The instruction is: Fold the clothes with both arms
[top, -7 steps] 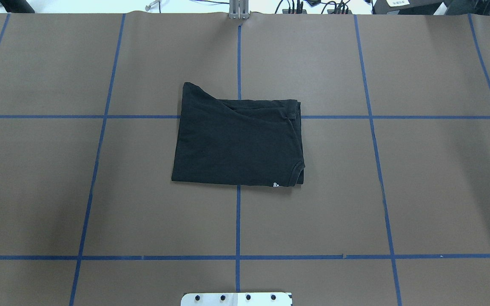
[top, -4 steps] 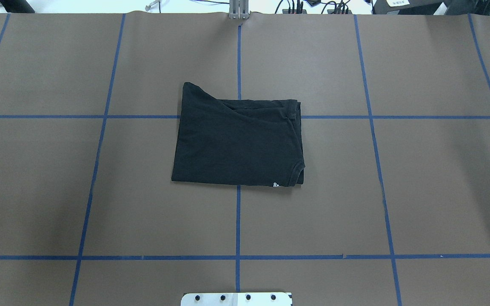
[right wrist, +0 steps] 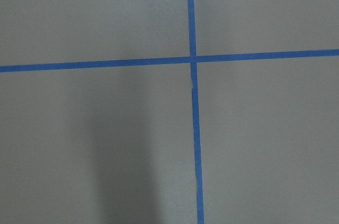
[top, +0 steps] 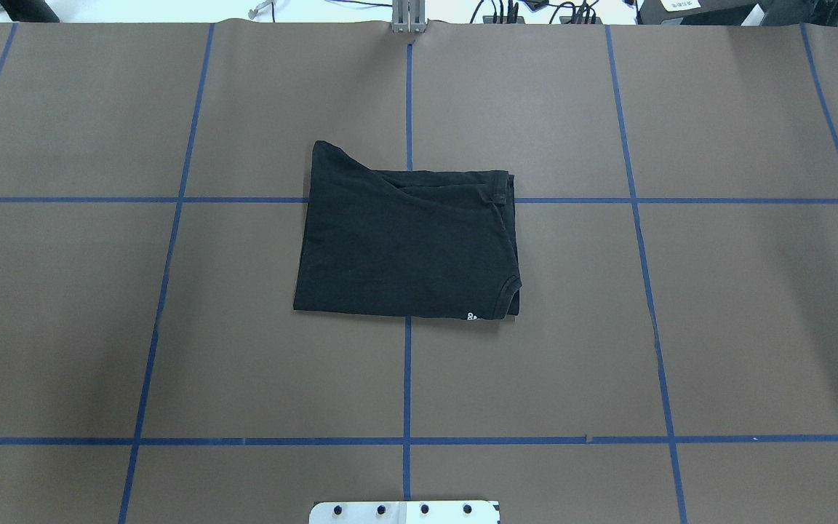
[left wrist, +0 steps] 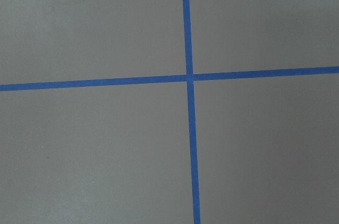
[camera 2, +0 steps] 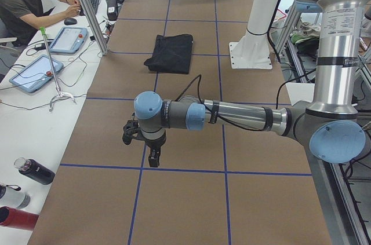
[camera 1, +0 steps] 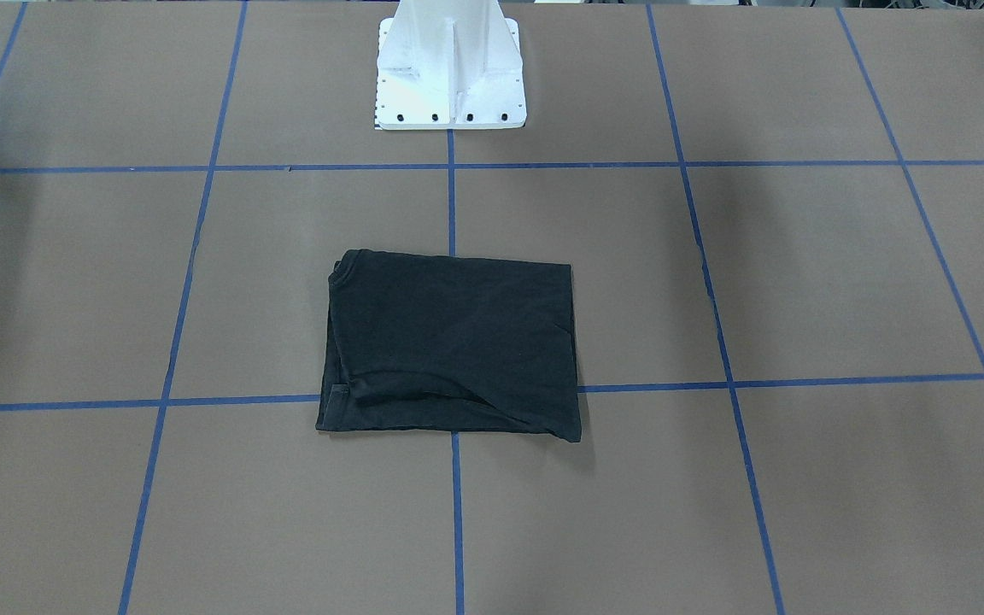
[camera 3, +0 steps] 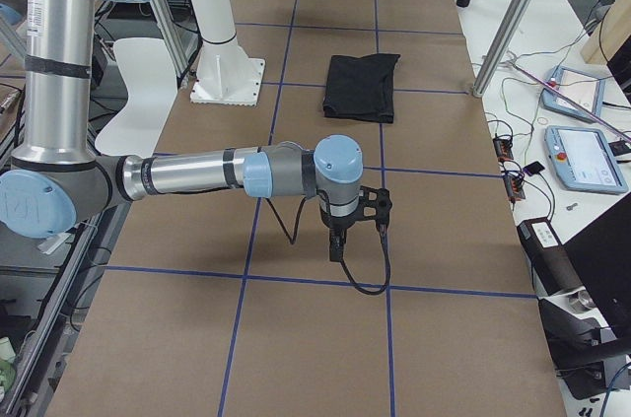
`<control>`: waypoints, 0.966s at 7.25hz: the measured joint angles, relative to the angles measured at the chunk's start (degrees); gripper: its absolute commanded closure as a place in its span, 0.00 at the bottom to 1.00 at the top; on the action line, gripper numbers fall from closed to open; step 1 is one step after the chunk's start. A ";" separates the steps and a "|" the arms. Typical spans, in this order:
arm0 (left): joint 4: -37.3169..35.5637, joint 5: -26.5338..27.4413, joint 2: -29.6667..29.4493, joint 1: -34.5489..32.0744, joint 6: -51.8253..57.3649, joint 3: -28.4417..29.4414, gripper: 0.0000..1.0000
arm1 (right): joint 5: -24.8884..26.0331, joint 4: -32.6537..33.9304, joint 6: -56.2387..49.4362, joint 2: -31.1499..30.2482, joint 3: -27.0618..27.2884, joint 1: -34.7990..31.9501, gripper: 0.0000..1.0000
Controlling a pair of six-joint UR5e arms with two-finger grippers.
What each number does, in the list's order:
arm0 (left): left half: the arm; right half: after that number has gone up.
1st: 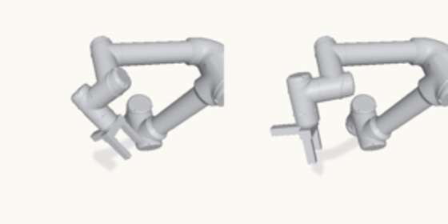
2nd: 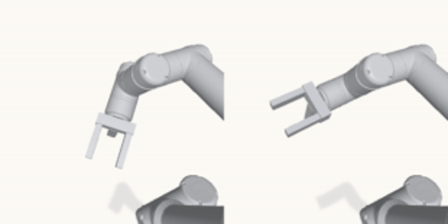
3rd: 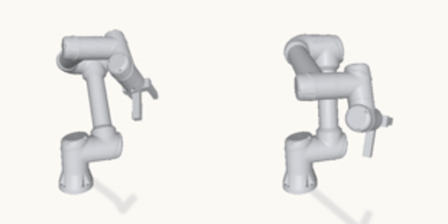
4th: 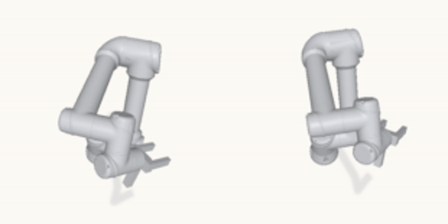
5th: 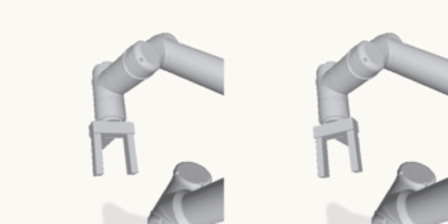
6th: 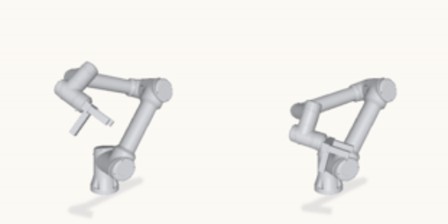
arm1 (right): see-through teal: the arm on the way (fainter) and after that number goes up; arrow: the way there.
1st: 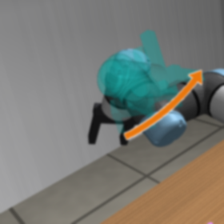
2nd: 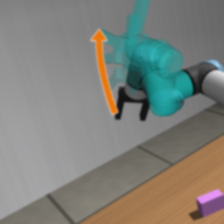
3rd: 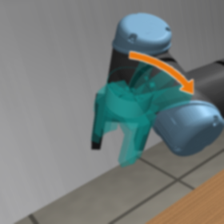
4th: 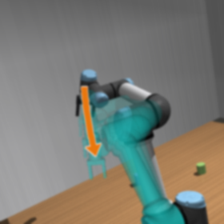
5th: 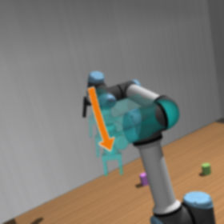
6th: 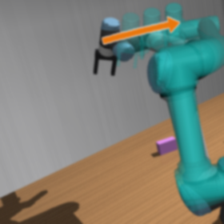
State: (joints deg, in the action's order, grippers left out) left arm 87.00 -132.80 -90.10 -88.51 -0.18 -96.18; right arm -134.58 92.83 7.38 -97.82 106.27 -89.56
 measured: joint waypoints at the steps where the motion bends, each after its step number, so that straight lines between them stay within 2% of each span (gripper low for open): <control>1: 0.03 0.00 -0.06 0.02 0.00 0.01 0.01 | -0.04 0.04 0.00 0.00 0.00 0.00 0.00; 7: 2.06 -0.08 -0.22 0.09 0.13 1.93 0.01 | -0.07 0.07 0.00 -0.03 -0.10 0.00 0.00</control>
State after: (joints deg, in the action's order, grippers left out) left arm 89.06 -132.88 -90.32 -88.42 -0.05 -94.25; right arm -134.65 92.90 7.38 -97.85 106.17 -89.56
